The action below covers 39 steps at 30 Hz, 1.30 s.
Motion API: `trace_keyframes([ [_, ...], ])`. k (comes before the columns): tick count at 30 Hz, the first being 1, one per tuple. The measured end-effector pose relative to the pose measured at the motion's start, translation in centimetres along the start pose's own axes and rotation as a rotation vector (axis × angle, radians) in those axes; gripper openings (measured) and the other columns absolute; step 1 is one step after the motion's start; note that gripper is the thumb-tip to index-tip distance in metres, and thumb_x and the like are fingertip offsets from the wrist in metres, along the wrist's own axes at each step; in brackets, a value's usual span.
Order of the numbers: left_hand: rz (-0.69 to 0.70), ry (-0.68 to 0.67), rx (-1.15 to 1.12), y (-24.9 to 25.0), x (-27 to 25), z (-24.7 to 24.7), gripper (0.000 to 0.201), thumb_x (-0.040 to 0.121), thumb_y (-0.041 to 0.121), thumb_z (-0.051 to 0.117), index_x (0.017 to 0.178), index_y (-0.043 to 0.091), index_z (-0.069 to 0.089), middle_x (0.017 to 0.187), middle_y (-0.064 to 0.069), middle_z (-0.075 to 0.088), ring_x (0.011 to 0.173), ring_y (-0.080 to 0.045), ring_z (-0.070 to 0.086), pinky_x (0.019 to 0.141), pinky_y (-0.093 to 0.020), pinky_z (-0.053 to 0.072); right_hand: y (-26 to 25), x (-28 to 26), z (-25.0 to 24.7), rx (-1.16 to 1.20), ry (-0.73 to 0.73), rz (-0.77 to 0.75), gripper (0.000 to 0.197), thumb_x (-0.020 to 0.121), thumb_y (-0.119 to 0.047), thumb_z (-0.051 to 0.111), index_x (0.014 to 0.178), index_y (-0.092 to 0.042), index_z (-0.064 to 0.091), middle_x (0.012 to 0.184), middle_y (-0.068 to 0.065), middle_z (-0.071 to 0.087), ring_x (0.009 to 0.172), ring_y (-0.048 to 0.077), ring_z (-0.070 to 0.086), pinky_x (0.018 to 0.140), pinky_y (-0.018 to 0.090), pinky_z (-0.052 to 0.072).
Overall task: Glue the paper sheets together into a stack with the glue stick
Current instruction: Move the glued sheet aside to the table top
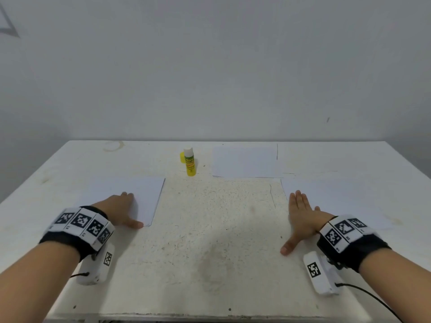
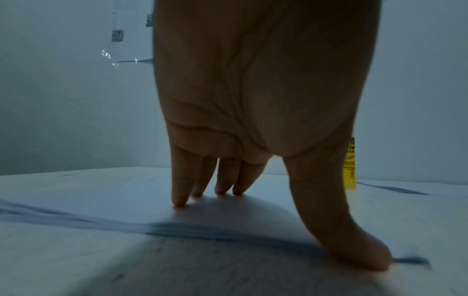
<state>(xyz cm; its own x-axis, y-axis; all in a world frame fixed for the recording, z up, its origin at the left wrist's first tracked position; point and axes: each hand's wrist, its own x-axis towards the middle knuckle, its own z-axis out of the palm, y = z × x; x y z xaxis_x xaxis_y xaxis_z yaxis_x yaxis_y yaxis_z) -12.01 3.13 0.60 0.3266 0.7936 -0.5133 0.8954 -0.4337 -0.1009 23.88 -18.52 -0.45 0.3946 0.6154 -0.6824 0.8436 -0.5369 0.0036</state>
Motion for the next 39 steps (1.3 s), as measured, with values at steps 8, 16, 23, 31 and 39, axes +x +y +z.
trace_keyframes([
  [8, -0.03, 0.047, -0.006, -0.8, 0.6, 0.5, 0.095, 0.09, 0.062, 0.048, 0.153, 0.007, 0.002, 0.16, -0.009, 0.011, 0.14, -0.022, 0.033, 0.11, -0.026, 0.029, -0.3, -0.5, -0.3, -0.006, -0.023, -0.015, 0.168, 0.029, -0.074, 0.067, 0.137, 0.003, -0.036, 0.147, 0.018, -0.04, 0.14, 0.031, -0.031, 0.116, 0.054, -0.004],
  [16, 0.005, 0.148, -0.033, -2.1, 1.2, 0.7, 0.065, 0.098, 0.041, 0.046, 0.152, 0.016, 0.02, 0.154, -0.005, 0.032, 0.138, -0.019, 0.035, 0.109, -0.025, 0.028, -0.3, -0.3, -0.4, -0.019, -0.023, -0.041, 0.177, 0.011, -0.079, 0.06, 0.137, 0.002, -0.036, 0.148, 0.018, -0.04, 0.14, 0.03, -0.031, 0.116, 0.054, -0.003],
  [23, -0.053, 0.573, -0.158, -3.1, 0.4, -0.3, 0.044, 0.087, 0.009, 0.057, 0.13, 0.015, 0.058, 0.108, -0.018, 0.066, 0.095, -0.037, 0.062, 0.078, -0.04, 0.051, -0.1, -0.2, -0.3, -0.028, -0.019, -0.048, 0.179, 0.009, -0.081, 0.057, 0.137, 0.002, -0.036, 0.147, 0.018, -0.04, 0.14, 0.03, -0.031, 0.116, 0.054, -0.004],
  [31, 0.067, 0.783, -0.02, 3.4, -6.1, -4.7, 0.033, 0.088, 0.011, 0.054, 0.12, 0.014, 0.062, 0.088, -0.012, 0.068, 0.073, -0.032, 0.061, 0.057, -0.03, 0.035, -0.1, 0.1, -0.3, -0.04, -0.005, -0.044, 0.178, 0.01, -0.08, 0.058, 0.137, 0.002, -0.036, 0.147, 0.018, -0.04, 0.14, 0.031, -0.031, 0.115, 0.055, -0.003],
  [39, 0.454, 0.293, 0.041, 18.3, -7.9, -0.7, 0.021, 0.095, 0.011, 0.044, 0.109, 0.004, 0.058, 0.103, -0.012, 0.061, 0.092, -0.027, 0.058, 0.07, -0.029, 0.039, 0.6, 0.9, -0.2, -0.04, 0.031, -0.052, 0.177, 0.017, -0.088, 0.058, 0.14, 0.001, -0.032, 0.15, 0.016, -0.036, 0.142, 0.03, -0.027, 0.117, 0.052, -0.001],
])
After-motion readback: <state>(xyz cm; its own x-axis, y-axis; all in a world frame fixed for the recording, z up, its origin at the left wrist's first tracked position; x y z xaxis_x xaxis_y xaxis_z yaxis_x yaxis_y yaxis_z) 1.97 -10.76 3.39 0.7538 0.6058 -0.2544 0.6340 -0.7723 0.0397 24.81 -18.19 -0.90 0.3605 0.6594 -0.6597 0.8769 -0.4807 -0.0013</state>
